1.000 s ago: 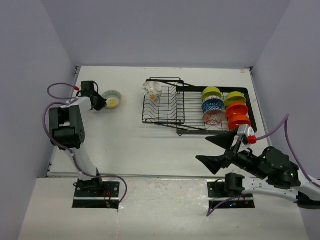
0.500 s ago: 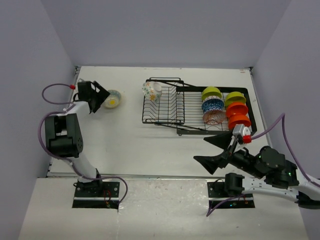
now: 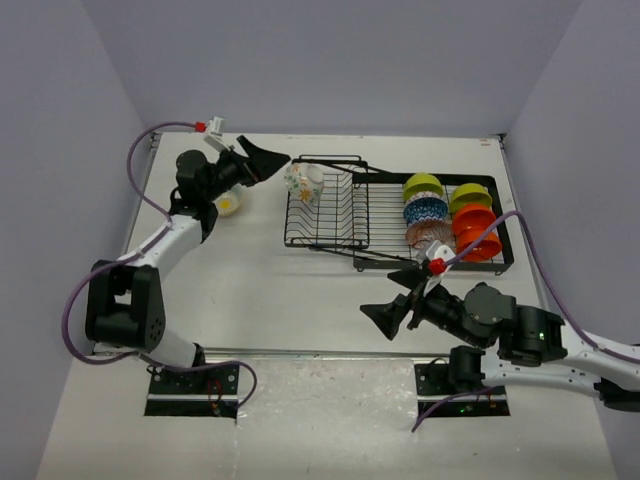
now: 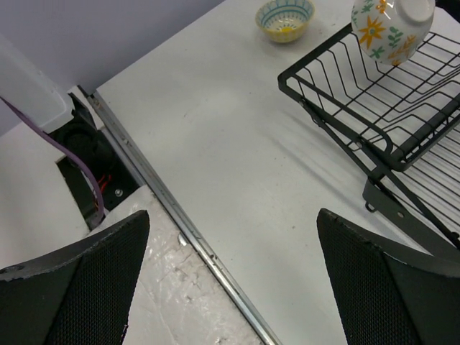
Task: Unload the bowls from the dish rack
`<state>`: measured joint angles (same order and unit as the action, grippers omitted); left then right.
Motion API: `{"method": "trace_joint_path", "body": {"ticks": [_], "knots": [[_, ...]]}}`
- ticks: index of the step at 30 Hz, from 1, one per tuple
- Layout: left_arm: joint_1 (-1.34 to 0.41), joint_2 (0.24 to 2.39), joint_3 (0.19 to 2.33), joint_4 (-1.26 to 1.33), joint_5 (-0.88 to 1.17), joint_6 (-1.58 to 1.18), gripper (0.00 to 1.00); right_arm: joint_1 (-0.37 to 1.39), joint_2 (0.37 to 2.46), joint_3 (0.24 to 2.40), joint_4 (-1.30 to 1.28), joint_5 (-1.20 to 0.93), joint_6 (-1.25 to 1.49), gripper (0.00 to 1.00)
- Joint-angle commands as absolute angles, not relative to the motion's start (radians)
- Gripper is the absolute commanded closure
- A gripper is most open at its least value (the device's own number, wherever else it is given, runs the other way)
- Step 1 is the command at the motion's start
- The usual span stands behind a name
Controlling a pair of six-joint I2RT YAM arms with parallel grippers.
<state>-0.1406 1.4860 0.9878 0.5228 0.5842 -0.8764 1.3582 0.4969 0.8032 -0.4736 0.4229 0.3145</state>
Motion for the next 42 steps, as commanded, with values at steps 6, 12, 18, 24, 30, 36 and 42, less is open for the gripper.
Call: {"method": "trace_joint_path", "body": {"ticks": [6,12,18,24,30,36,42], "knots": [[-0.164,1.594,0.934,0.723,0.709,-0.957,0.00,1.353,0.572,0.792,-0.390,0.359,0.376,0.01],[-0.164,1.644,0.920,0.686,0.635,-0.963,0.00,1.241,0.583,0.743,-0.327,0.277,0.379,0.01],[-0.164,1.701,0.939,0.698,0.626,-0.979,0.00,1.166,0.566,0.709,-0.290,0.227,0.379,0.01],[-0.163,1.746,0.976,0.710,0.643,-0.985,0.02,1.163,0.542,0.696,-0.290,0.232,0.371,0.01],[-0.153,1.808,0.999,0.750,0.666,-1.023,0.07,1.163,0.543,0.716,-0.299,0.206,0.370,0.01],[-0.146,1.839,0.992,0.865,0.716,-1.084,0.15,1.164,0.552,0.739,-0.311,0.186,0.359,0.01],[-0.138,1.864,0.974,0.969,0.747,-1.149,0.21,1.163,0.571,0.739,-0.313,0.181,0.357,0.01]]}}
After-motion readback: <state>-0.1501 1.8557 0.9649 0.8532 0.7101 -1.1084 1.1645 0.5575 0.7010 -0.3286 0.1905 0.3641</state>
